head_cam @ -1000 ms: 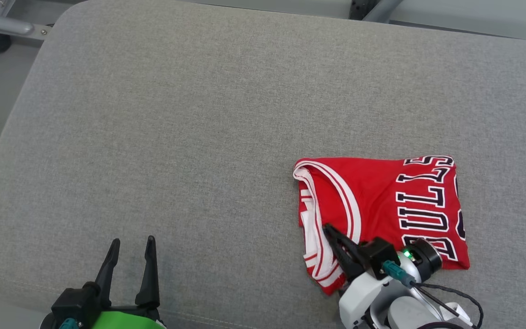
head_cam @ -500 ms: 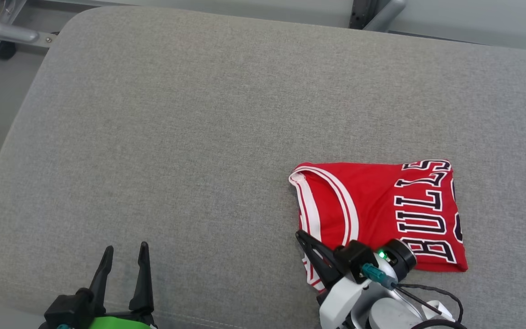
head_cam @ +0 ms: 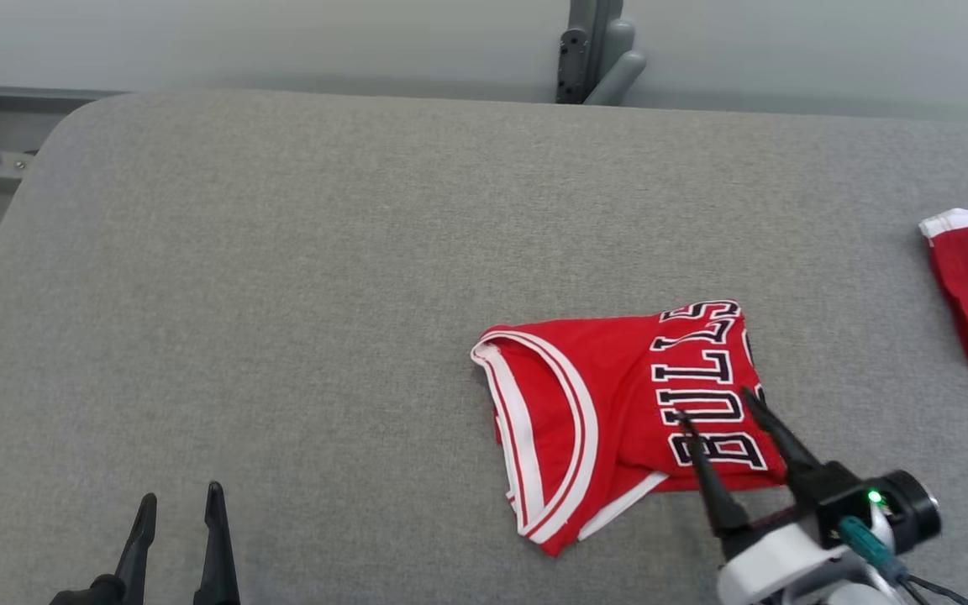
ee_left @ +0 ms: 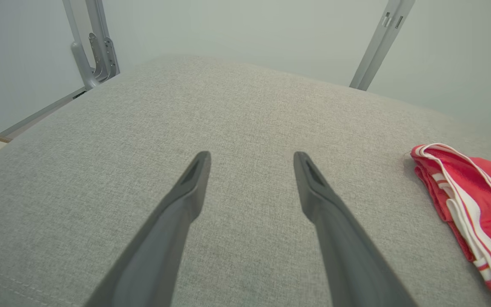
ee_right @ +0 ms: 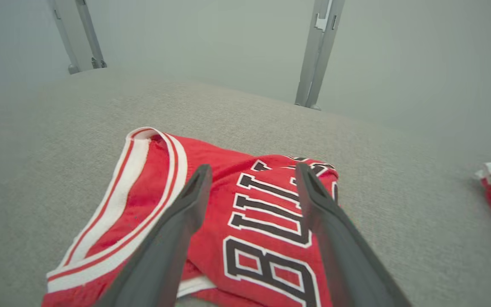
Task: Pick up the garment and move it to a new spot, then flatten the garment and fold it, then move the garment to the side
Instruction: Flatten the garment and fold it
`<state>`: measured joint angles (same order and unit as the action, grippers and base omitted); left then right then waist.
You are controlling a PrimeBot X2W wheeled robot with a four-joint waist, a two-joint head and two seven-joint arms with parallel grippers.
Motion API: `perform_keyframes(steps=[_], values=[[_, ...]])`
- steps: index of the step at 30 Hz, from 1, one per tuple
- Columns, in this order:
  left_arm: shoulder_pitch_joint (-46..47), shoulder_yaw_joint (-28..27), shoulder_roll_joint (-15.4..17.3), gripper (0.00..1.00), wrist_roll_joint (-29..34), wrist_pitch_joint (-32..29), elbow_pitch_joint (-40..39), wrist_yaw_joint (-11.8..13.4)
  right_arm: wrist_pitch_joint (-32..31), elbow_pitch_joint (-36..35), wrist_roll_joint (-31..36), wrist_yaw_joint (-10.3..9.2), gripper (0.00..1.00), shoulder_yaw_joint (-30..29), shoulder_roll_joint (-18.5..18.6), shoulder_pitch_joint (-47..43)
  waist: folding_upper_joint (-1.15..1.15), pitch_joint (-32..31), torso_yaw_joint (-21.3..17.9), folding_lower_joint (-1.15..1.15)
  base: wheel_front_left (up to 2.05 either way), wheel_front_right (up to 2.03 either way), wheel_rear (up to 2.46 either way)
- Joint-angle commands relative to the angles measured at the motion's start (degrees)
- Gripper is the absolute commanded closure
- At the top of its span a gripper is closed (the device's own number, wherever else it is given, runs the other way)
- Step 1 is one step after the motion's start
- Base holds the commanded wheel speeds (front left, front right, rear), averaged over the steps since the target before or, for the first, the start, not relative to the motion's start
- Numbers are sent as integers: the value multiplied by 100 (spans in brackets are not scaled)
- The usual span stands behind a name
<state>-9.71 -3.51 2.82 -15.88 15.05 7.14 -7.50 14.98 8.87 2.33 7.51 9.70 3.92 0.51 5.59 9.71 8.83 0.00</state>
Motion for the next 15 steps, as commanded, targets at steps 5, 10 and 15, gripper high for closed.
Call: perform_keyframes(steps=[5, 10, 15], values=[[-179, -37, 17, 0, 81, 14, -14, 12, 8, -90, 2, -5, 0, -992, 110, -584, 0, -388, -431, 0, 0, 0, 0], [-212, -13, 18, 0, 98, 14, -3, 18, 8, 127, -32, -5, 0, -1812, 133, -842, 0, -473, -550, 0, 0, 0, 0], [-284, -11, 18, 0, 144, 14, 41, 16, 8, 423, -111, -5, 0, -2267, 101, -1016, 0, -568, -592, 0, 0, 0, 0]])
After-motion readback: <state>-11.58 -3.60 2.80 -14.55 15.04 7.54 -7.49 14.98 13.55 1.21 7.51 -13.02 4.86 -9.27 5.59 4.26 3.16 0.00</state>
